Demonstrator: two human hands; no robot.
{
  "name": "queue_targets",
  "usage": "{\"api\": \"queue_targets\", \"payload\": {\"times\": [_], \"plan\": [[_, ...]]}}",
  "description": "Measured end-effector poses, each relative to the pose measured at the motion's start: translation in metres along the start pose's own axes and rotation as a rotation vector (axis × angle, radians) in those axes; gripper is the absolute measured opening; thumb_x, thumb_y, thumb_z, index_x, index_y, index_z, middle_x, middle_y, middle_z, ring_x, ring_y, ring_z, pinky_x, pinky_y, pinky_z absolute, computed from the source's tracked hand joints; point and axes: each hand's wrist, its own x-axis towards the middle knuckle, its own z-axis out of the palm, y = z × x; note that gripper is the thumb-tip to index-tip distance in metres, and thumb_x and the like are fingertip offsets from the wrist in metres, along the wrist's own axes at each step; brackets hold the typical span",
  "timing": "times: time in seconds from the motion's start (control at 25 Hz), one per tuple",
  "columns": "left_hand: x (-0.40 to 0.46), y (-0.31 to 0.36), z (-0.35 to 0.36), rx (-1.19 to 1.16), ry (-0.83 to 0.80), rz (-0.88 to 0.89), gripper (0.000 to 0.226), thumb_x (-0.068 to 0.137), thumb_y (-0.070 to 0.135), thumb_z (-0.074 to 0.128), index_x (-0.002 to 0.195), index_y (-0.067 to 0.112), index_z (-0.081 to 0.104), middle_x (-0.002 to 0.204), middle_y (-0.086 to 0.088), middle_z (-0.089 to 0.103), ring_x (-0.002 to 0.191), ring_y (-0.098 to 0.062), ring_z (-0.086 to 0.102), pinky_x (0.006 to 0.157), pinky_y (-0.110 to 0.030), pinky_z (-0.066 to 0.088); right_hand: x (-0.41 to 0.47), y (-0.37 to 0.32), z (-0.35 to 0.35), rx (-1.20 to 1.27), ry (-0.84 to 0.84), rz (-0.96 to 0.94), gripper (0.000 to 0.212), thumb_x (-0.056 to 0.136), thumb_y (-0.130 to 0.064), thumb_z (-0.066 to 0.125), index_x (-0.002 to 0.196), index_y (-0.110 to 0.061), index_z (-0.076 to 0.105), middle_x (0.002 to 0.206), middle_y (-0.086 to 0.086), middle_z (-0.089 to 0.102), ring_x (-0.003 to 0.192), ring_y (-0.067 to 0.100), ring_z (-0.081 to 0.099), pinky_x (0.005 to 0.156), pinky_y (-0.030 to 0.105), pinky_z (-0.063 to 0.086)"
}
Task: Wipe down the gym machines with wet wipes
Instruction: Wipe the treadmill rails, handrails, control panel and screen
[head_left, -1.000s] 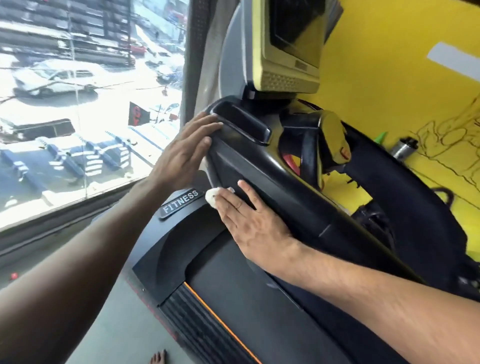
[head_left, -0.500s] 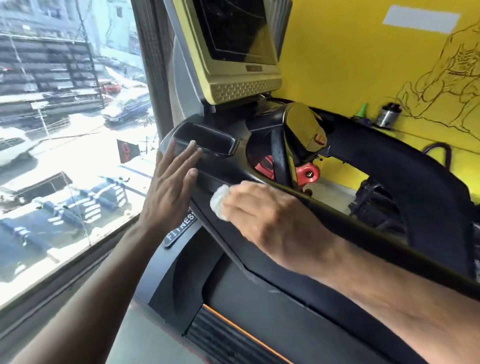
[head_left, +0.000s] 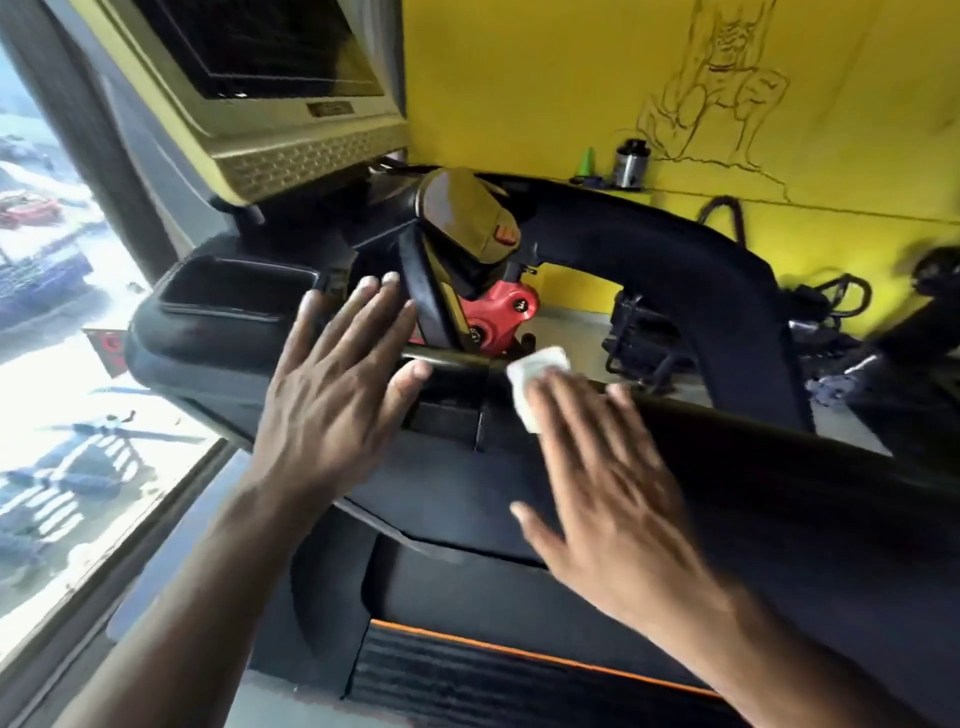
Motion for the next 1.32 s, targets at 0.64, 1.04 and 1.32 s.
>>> {"api": "queue_targets", "payload": {"times": [0.64, 1.04, 1.32], "plan": [[0.037, 0.056, 0.005, -0.083, -0.209, 0.021, 0.058, 0.11, 0.05, 0.018, 0.163, 0.027, 0.029, 0.164, 0.01, 0.036, 0.15, -0.009, 0.037, 0.124, -0.043, 0.031, -0.054, 0.037, -0.015, 0.078, -0.012, 0.041, 0.104, 0.088, -0.061, 0.061, 0.162, -0.002, 0.016, 0.169, 0.018, 0.015, 0.157, 0.03, 0.018, 0.124, 0.048, 0.024], [0.033, 0.051, -0.002, -0.182, -0.198, -0.033, 0.067, 0.108, 0.059, 0.007, 0.164, 0.025, 0.024, 0.163, 0.013, 0.034, 0.15, -0.001, 0.027, 0.127, -0.03, 0.022, -0.021, -0.005, -0.002, 0.088, -0.037, -0.041, 0.103, 0.094, -0.059, 0.055, 0.163, -0.004, 0.003, 0.171, 0.014, -0.002, 0.159, 0.027, -0.002, 0.127, 0.056, 0.004], [0.034, 0.06, -0.002, -0.134, -0.157, -0.073, 0.064, 0.109, 0.056, 0.009, 0.162, 0.029, 0.032, 0.157, 0.007, 0.048, 0.145, -0.014, 0.045, 0.118, -0.037, 0.039, -0.02, 0.047, -0.005, 0.131, 0.109, 0.261, 0.073, 0.104, -0.06, 0.031, 0.144, -0.002, 0.051, 0.145, 0.019, 0.054, 0.135, 0.034, 0.049, 0.122, 0.052, 0.025]]}}
